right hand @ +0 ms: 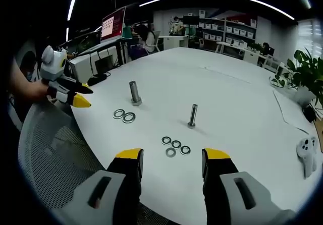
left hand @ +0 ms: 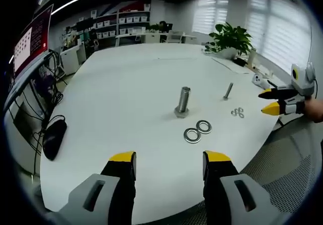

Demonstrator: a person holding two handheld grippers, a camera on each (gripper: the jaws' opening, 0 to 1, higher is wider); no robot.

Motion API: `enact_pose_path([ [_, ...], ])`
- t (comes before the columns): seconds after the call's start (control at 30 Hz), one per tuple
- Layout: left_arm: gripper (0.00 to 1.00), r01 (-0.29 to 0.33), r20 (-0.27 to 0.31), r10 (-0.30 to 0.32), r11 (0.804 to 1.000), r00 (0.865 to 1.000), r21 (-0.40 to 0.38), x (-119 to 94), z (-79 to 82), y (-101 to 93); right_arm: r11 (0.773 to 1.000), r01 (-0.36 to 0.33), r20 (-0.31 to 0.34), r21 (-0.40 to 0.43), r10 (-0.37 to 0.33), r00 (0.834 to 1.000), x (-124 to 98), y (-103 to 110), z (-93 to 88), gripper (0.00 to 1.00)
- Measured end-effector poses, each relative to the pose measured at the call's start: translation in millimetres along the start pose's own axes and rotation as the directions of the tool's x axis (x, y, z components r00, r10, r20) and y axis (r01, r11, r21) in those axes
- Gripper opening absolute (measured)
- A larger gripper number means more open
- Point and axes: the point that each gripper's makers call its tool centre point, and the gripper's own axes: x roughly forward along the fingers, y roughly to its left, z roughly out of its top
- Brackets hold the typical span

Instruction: Place the washer onto the threaded stud by aligning its center hole with the stud, sliding it down to the base, and recovering from edge contact or off-axis alignment until the washer reaches the visible bottom stop.

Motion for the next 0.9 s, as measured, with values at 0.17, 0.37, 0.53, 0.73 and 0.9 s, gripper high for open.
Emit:
enact_pose_path([
  [0.17,0.52,0.006,-0.001,-0.006,1.000,1.000,-0.004,0,0.0,-0.6,1.000,-0.020,-0.001,-0.010,0.020,1.000,1,4,-0.1,0.49],
  [0.37,0.52,0.019,-0.018,-0.018,0.999,1.000,0.049,2,-0.1,-7.3,1.000,-0.017,-0.002,0.002,0.017,1.000,1,3,0.0,0.49],
  [0.53,0.52,0.036,-0.031,-0.035,0.998,0.999,0.054,2,-1.5,-9.6,1.000,-0.022,-0.002,0.003,0.022,1.000,1,4,0.0,0.49],
  [0.73,0.51,0.042,-0.068,-0.036,0.996,0.997,0.084,2,-3.0,-11.0,1.000,-0.023,0.001,0.007,0.023,1.000,1,3,0.4,0.49],
  [0.9,0.50,0.061,-0.097,-0.050,0.991,0.994,0.116,5,-0.8,-16.4,1.000,-0.019,0.005,0.007,0.019,1.000,0,2,1.3,0.49],
])
